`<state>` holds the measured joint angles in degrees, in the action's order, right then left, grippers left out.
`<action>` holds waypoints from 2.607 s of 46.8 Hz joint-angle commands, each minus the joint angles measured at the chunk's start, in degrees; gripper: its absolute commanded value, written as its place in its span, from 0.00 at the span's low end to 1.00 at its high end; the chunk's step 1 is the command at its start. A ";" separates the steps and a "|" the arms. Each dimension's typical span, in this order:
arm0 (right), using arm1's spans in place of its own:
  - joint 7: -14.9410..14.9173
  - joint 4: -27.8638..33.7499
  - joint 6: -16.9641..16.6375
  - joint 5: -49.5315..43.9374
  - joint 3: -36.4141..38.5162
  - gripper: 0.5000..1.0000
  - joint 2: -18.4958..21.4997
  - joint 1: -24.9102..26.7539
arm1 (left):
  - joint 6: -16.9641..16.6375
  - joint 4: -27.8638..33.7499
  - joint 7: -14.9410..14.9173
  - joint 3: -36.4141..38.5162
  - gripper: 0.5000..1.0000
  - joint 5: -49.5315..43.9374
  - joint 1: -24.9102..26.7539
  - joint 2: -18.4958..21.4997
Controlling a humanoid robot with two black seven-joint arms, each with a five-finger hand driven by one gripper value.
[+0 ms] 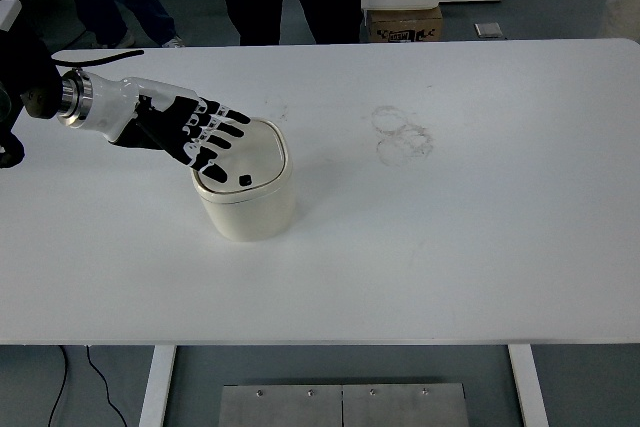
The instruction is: Open trash bin
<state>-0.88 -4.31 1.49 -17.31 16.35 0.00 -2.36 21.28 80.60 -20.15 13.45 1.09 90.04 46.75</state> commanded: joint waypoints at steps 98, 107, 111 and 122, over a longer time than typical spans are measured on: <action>0.00 0.00 0.00 0.00 0.00 0.98 0.00 -0.01 | -0.19 0.44 -6.66 0.18 1.00 -0.30 2.16 -5.27; 0.00 0.00 0.00 0.00 0.00 0.98 0.00 -0.01 | -0.19 0.44 -6.66 0.26 1.00 -0.30 1.90 -5.36; 0.00 0.00 0.00 0.00 0.00 0.98 0.00 -0.01 | -0.19 0.44 -6.66 0.26 1.00 -0.30 1.90 -5.36; 0.00 0.00 0.00 0.00 0.00 0.98 0.00 0.08 | -0.19 0.44 -6.66 0.26 1.00 -0.30 1.37 -5.45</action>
<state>-0.88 -4.31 1.49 -17.31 16.35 0.00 -2.34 21.07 81.03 -26.79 13.67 0.78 91.50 41.28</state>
